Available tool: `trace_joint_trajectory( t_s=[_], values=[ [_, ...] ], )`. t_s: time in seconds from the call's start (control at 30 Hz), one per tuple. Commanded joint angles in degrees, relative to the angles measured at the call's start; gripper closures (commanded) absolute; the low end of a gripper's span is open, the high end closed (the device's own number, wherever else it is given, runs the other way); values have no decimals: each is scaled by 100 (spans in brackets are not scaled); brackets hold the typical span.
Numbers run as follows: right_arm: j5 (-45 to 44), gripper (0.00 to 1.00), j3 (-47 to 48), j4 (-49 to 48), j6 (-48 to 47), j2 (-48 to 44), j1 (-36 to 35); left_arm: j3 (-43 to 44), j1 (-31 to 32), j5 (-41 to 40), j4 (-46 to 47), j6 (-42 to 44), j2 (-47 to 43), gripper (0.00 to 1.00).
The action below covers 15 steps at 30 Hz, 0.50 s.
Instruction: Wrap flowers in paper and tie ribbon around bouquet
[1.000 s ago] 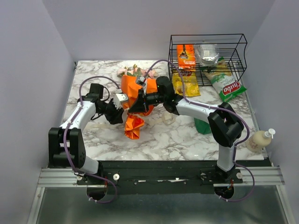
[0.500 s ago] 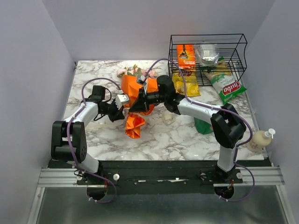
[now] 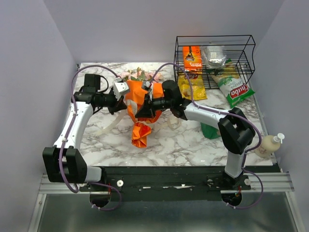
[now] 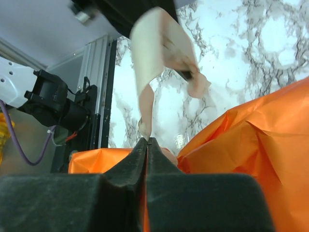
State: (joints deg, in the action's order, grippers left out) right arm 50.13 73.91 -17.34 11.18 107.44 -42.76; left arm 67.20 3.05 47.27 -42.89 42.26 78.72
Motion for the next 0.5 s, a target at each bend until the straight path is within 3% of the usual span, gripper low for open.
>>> trace_joint_trajectory(
  t_s=[0.0,0.03,0.13,0.3,0.47],
  values=[
    [-284,73,-35,169,-265,-206,-39,337,-15,380,-1212,388,-216,100],
    [-319,57,18,283,-387,-223,-48,373,11,380,-1265,406,-234,100],
    [-363,35,1,548,-686,-416,-48,250,90,204,-1064,143,-278,100],
    [-364,29,-245,319,-951,-733,-39,4,143,345,-712,-200,-330,100],
    [-328,28,-35,109,-688,-427,-65,-154,187,494,-467,-585,-410,100]
  ],
)
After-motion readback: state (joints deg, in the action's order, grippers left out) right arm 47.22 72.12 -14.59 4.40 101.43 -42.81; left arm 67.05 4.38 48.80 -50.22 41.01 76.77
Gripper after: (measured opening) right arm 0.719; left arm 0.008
